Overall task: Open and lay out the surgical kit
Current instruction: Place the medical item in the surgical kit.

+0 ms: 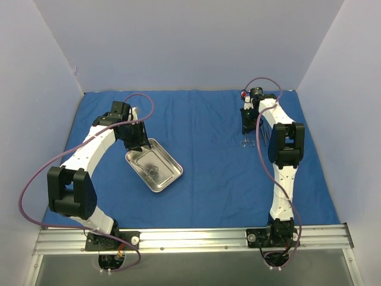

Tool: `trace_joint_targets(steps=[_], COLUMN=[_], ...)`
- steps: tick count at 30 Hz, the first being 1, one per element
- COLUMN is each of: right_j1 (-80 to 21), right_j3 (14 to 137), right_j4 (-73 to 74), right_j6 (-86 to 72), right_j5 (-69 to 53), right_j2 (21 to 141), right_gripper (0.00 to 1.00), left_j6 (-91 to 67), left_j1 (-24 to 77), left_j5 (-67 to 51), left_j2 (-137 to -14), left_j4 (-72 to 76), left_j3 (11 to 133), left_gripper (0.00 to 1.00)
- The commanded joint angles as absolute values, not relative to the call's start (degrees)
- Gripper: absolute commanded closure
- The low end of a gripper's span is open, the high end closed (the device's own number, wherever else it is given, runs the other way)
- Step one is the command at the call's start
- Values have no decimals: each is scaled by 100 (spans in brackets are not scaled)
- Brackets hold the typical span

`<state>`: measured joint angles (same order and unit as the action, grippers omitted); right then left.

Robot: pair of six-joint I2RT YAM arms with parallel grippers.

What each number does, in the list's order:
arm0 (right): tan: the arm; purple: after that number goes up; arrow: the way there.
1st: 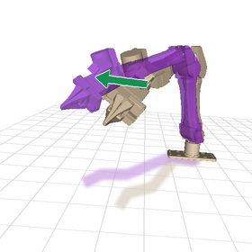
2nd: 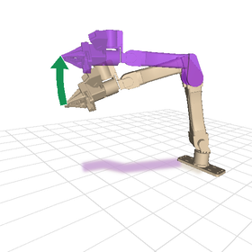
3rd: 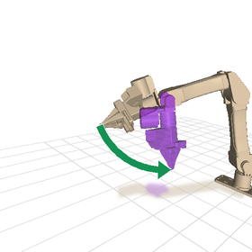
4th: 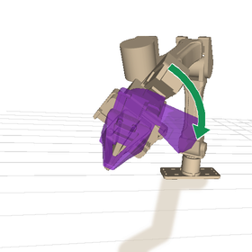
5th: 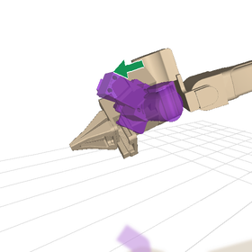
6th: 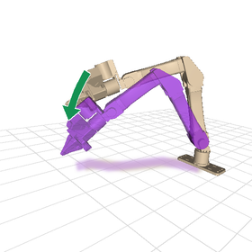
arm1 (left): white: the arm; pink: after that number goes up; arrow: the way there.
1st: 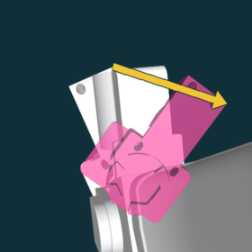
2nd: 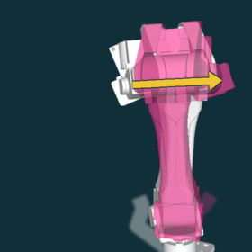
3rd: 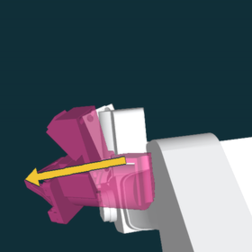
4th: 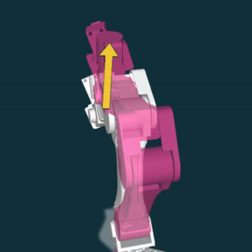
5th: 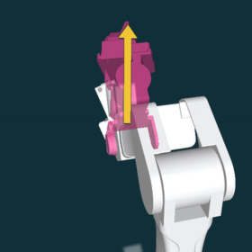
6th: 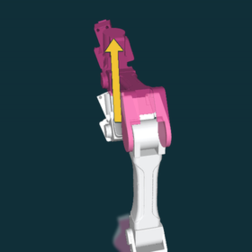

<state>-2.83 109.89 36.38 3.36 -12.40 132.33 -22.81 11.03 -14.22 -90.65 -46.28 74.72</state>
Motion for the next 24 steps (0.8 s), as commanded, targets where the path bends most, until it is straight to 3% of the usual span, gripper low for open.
trace_joint_targets(steps=[1,12,15,18,24], right_j1=[-237,-237,-246,-255,-386], right_j3=[11145,11101,11109,11083,11520], right_j4=[3867,3832,3832,3806,4165], right_j6=[440,281,203,97,-482], right_j5=[-1178,-1090,-1038,-993,-406], right_j2=[13333,13500,13526,13474,13088], right_gripper=[98,82,75,60,50], left_j6=[-2206,-2224,-2241,-2276,-2566], left_j1=[1046,993,993,993,1046], left_j5=[-1573,-1512,-1424,-1205,-662], left_j2=[-9088,-9097,-9097,-9158,-9193], left_j4=[-4500,-4605,-4684,-4912,-5229], left_j3=[7594,7646,7664,7690,7769], left_gripper=[47,46,46,45,45])
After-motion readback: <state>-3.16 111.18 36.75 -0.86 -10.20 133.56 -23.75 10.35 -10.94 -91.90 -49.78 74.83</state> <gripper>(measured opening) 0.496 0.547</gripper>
